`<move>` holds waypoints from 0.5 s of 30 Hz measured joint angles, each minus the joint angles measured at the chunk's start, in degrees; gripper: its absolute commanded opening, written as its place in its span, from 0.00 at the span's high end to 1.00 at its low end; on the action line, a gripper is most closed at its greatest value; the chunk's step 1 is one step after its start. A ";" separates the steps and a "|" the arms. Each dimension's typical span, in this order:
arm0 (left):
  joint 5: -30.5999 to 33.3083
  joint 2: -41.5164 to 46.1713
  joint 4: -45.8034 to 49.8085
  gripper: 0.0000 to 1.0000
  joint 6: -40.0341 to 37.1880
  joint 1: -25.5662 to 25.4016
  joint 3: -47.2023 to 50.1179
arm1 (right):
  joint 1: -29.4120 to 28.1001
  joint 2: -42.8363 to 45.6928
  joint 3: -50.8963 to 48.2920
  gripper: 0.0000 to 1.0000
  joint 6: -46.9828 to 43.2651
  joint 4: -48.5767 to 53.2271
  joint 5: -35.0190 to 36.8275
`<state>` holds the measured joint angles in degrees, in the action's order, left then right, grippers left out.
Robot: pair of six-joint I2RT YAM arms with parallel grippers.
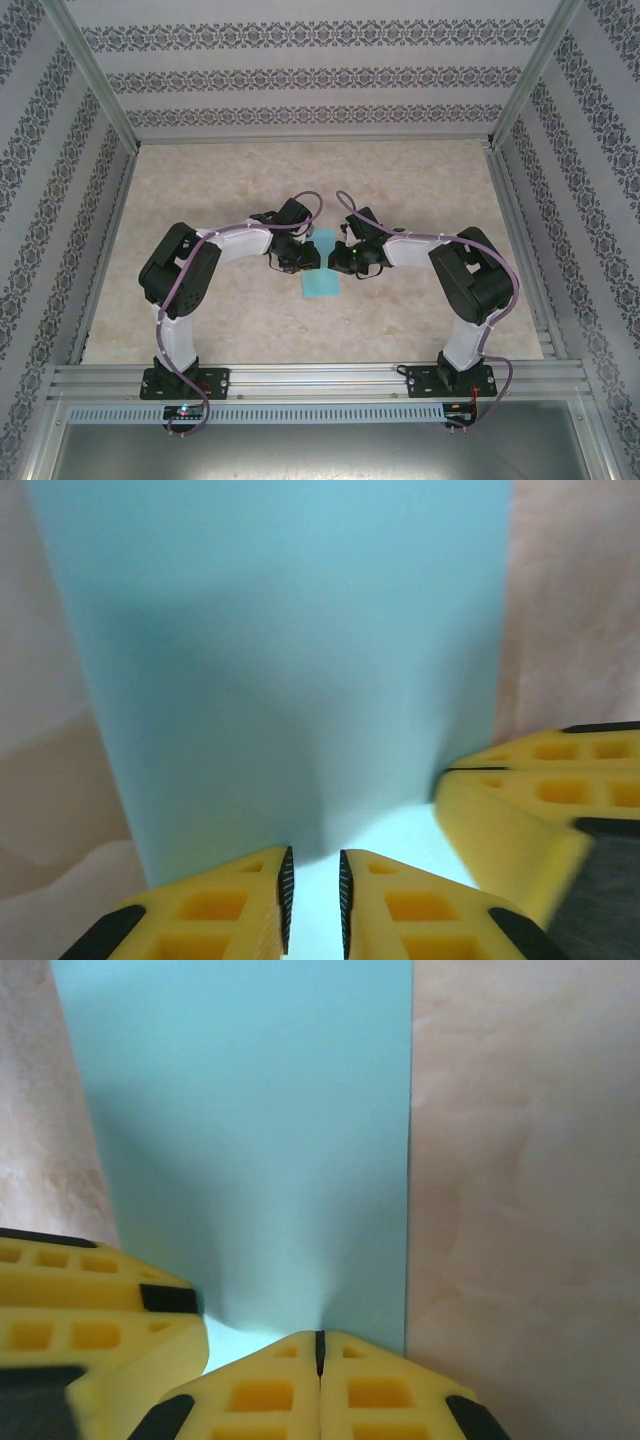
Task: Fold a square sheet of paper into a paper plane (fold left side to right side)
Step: First fold the square sheet of paper in half at the center of the table.
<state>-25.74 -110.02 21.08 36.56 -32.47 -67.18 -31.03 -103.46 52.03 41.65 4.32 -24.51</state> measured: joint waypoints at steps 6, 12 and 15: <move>-0.33 0.02 -0.81 0.77 -0.81 0.90 0.20 | 0.00 -0.09 0.13 0.94 -0.04 0.31 0.00; -1.31 0.46 -0.79 0.76 -2.80 3.41 0.96 | 0.00 -0.11 0.37 0.94 -0.24 0.79 0.04; -1.11 1.55 -0.72 0.77 -3.80 5.33 2.10 | 0.00 -0.11 0.37 0.94 -0.35 0.83 0.04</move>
<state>-26.85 -108.47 20.36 32.75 -27.14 -65.08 -31.03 -103.57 52.40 41.30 5.15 -24.47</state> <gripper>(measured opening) 0.232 0.062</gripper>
